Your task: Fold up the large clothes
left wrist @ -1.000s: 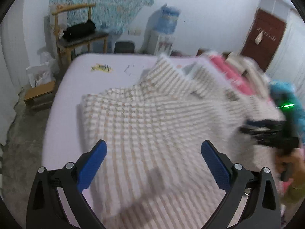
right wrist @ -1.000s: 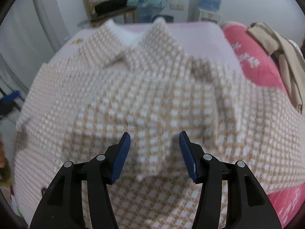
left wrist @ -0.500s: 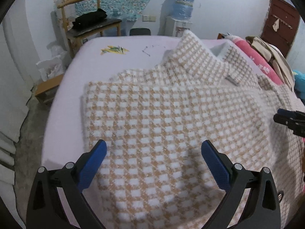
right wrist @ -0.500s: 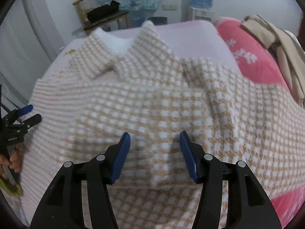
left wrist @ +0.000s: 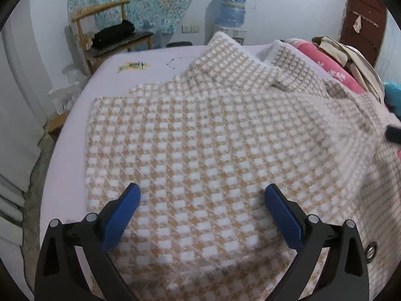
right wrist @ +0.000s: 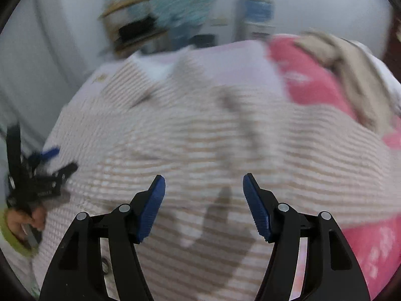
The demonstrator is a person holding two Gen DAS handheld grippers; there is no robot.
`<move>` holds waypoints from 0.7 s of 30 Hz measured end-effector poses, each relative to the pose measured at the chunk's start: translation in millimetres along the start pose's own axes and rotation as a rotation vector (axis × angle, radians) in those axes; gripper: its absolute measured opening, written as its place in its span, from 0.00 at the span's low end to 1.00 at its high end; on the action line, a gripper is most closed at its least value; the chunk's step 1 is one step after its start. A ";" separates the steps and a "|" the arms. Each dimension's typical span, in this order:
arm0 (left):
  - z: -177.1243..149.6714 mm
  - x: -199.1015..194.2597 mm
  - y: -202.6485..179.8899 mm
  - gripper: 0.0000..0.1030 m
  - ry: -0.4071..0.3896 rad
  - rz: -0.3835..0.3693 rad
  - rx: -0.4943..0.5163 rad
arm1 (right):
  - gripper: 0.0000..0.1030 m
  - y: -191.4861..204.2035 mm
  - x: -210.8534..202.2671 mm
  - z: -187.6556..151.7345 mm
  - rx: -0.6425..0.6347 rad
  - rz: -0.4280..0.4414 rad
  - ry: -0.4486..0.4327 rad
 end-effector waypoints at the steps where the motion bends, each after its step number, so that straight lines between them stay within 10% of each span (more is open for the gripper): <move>1: -0.5 -0.2 0.0 0.95 0.000 0.002 0.000 | 0.60 -25.7 -10.8 -5.4 0.051 -0.026 -0.007; 10: -1.4 1.6 0.3 0.95 0.005 0.011 -0.006 | 0.60 -252.3 -92.7 -96.3 0.716 -0.162 -0.115; 21: -1.2 2.0 -0.5 0.95 0.004 0.010 -0.005 | 0.52 -358.9 -79.5 -162.6 1.083 -0.134 -0.158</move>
Point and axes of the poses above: each gripper's, at about its wrist camera, not at the fingertips, and x roughly the way its jaws point, y to its left, z to its top, the point moved 9 cm from there along x, roughly the way its jaws point, and after that the axes turned 14 degrees about -x, right-handed, at the moved point
